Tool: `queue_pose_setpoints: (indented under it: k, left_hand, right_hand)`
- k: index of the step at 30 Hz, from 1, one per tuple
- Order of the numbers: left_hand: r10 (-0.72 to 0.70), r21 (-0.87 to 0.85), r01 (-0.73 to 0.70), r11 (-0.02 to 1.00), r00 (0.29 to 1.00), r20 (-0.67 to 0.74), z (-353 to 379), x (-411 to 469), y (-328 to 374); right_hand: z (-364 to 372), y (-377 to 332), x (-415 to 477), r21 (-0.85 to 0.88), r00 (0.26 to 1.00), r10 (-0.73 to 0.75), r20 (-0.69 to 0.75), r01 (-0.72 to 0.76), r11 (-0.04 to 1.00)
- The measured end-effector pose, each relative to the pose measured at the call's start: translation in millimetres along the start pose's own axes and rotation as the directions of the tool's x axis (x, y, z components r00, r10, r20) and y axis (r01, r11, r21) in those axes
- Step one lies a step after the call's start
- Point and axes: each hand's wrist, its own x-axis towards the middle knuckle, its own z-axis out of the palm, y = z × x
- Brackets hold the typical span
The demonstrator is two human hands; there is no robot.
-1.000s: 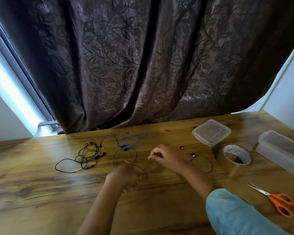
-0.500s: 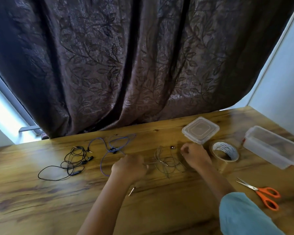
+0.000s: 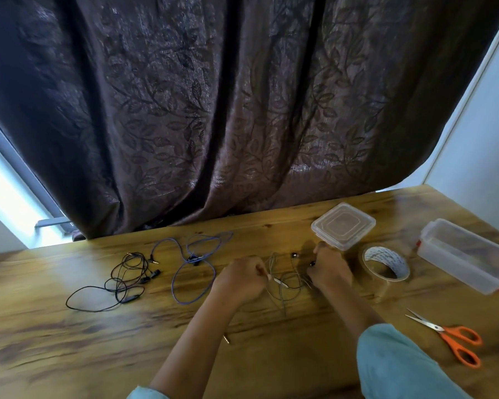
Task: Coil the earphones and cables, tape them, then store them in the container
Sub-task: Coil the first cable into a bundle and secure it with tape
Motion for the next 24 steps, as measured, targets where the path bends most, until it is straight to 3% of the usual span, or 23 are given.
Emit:
queue_pose_setpoints:
  k: [8,12,14,18,21,24]
  left_hand:
    - [-0.01,-0.127,0.012,0.992,1.0,0.018,6,5,-11]
    - [0.004,-0.169,-0.005,0.986,1.0,-0.007,7,7,-13]
    - [0.039,-0.172,-0.045,0.984,0.998,-0.04,5,6,-12]
    - [0.208,-0.159,-0.256,0.953,0.94,-0.269,-1,5,-5]
    - [0.337,-0.134,-0.418,0.899,0.853,-0.398,-14,4,4]
    - [0.355,-0.229,-0.492,0.84,0.817,-0.453,-29,5,18]
  right_hand:
    - [-6,-7,3,-0.093,0.999,0.053,0.009,-0.052,0.994]
    - [-9,-8,2,-0.026,0.999,0.028,0.043,-0.027,0.999]
    - [-8,-9,3,0.123,0.996,-0.077,0.05,0.07,0.99]
    - [-22,-29,-9,0.571,0.953,-0.304,0.011,0.243,0.784]
    - [-41,-47,-20,0.672,0.886,-0.462,-0.025,0.357,0.649]
    - [-57,-62,-29,0.648,0.805,-0.58,-0.123,0.507,0.568]
